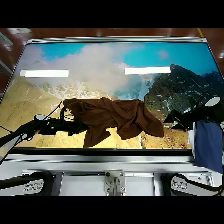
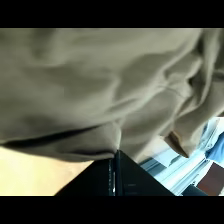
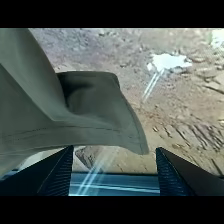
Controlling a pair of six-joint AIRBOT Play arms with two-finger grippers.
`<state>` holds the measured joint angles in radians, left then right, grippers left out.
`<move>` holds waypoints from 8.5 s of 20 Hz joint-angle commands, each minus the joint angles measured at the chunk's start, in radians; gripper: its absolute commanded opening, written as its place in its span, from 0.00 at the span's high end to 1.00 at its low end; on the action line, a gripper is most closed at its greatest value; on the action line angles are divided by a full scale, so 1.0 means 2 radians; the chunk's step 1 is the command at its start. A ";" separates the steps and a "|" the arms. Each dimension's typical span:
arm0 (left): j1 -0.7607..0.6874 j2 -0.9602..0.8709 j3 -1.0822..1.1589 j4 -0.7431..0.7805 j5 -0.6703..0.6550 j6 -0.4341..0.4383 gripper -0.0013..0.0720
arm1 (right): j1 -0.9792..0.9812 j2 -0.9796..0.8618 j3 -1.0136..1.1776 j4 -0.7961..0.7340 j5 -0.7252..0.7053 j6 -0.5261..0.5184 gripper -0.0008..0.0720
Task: Fold the shirts.
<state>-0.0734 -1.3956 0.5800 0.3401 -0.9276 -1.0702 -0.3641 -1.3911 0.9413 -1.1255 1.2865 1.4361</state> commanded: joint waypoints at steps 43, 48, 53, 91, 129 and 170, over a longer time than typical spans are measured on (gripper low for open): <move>0.295 0.342 0.628 0.202 -0.370 -0.150 0.94 | 0.058 0.281 0.345 0.020 0.179 0.055 0.90; 0.293 0.367 0.486 0.206 -0.377 -0.152 0.94 | 0.058 0.288 0.212 0.020 0.281 0.035 0.90; 0.230 0.375 0.350 0.206 -0.350 -0.104 0.94 | 0.058 0.288 0.058 0.052 0.197 0.035 0.90; 0.251 0.112 -0.002 0.255 -0.231 -0.094 0.04 | 0.104 0.068 -0.027 0.128 -0.089 -0.060 0.06; 0.138 0.140 0.097 0.159 -0.086 -0.026 0.94 | 0.237 -0.035 0.059 0.155 -0.145 -0.090 0.90; 0.068 0.265 0.144 0.309 0.075 -0.151 0.94 | 0.155 -0.078 0.212 0.023 0.130 0.001 0.16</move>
<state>0.0715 -0.8635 0.8825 0.9611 -0.7940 -1.3743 0.0040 -1.5593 1.3331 -1.0489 1.1984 1.4536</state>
